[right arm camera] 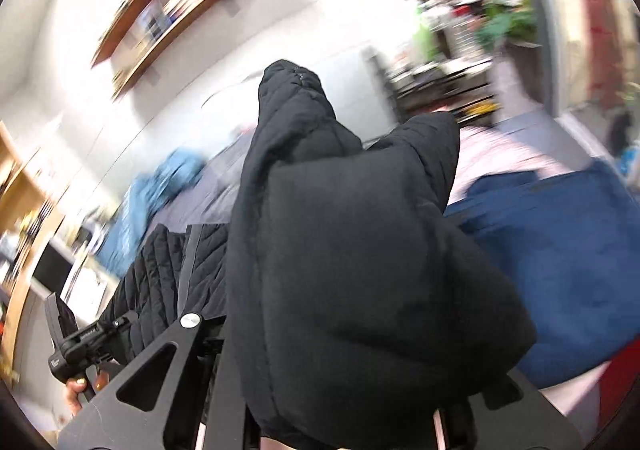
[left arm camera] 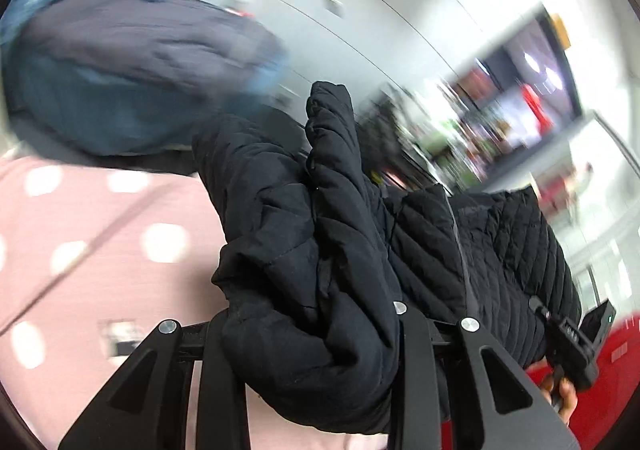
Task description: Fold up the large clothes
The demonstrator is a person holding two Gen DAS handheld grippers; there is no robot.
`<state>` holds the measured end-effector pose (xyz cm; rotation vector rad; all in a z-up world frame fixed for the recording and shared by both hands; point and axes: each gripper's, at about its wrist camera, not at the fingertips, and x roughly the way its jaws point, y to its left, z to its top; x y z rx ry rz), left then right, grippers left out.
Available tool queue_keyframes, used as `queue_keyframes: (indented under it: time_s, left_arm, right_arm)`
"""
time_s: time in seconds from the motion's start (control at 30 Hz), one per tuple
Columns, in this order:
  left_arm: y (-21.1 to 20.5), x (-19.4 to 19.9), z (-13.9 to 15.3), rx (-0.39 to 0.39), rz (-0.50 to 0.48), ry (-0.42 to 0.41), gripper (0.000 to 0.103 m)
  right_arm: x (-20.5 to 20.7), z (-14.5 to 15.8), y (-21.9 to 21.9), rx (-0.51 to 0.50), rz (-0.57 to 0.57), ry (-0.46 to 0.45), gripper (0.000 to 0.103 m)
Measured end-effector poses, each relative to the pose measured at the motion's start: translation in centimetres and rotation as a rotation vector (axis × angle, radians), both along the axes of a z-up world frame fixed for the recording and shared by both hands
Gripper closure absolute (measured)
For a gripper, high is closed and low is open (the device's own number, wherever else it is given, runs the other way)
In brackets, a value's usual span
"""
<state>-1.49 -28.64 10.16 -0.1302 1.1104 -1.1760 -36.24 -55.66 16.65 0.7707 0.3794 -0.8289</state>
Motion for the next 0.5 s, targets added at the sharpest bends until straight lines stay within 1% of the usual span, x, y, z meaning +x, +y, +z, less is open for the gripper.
queue_keyframes:
  time_s: [0.03, 0.07, 0.1, 0.13, 0.17, 0.2, 0.23, 0.27, 0.3, 0.33, 0.37, 0.4, 0.43, 0.47, 0.5]
  left_arm:
    - [-2.1, -1.3, -0.3, 0.005, -0.039, 0.005, 0.075]
    - [-5.0, -3.2, -0.8, 0.009, -0.101, 0.014, 0.074]
    - [-6.9, -4.4, -1.4, 0.015, -0.137, 0.016, 0.074]
    - [-9.0, -5.8, -2.3, 0.028, -0.175, 0.015, 0.074]
    - [-11.0, -7.3, -3.6, 0.048, -0.212, 0.025, 0.074]
    - [-12.1, -8.3, -4.8, 0.067, -0.239, 0.033, 0.073]
    - [-13.9, -9.6, -6.7, 0.110, -0.283, 0.044, 0.073]
    - [-14.7, -10.2, -8.1, 0.141, -0.306, 0.063, 0.072]
    - [-16.1, -10.5, -10.6, 0.199, -0.319, 0.105, 0.071]
    - [-16.6, -10.6, -12.2, 0.239, -0.317, 0.129, 0.070]
    - [-16.8, -10.6, -14.3, 0.270, -0.309, 0.154, 0.065]
    - [-16.9, -10.5, -15.5, 0.275, -0.314, 0.168, 0.061]
    - [-16.9, -10.5, -16.2, 0.280, -0.324, 0.181, 0.058]
    - [-16.5, -10.3, -17.4, 0.287, -0.338, 0.205, 0.053]
    - [-16.3, -9.9, -18.4, 0.295, -0.344, 0.237, 0.045]
  right_arm:
    - [-2.1, 0.1, -0.9, 0.003, -0.036, -0.003, 0.089]
    - [-4.5, -0.1, -1.9, 0.011, -0.077, -0.010, 0.089]
    - [-7.5, -0.5, -3.1, 0.019, -0.134, -0.020, 0.089]
    - [-9.6, -1.0, -4.1, 0.028, -0.172, -0.027, 0.089]
    - [-11.8, -1.8, -5.0, 0.039, -0.211, -0.035, 0.089]
    - [-14.2, -3.1, -5.9, 0.055, -0.257, -0.046, 0.089]
    - [-16.4, -4.2, -6.9, 0.082, -0.297, -0.067, 0.089]
    - [-18.5, -5.8, -7.9, 0.125, -0.332, -0.097, 0.088]
    - [-20.3, -7.8, -8.7, 0.185, -0.366, -0.134, 0.088]
    - [-22.4, -11.3, -9.6, 0.294, -0.426, -0.198, 0.087]
    - [-23.4, -13.6, -9.8, 0.361, -0.459, -0.229, 0.086]
    - [-24.4, -16.1, -10.0, 0.417, -0.491, -0.275, 0.084]
    - [-25.3, -18.1, -9.8, 0.454, -0.517, -0.343, 0.083]
    - [-26.3, -20.0, -9.6, 0.497, -0.552, -0.440, 0.081]
    - [-27.1, -21.8, -9.3, 0.535, -0.583, -0.533, 0.079]
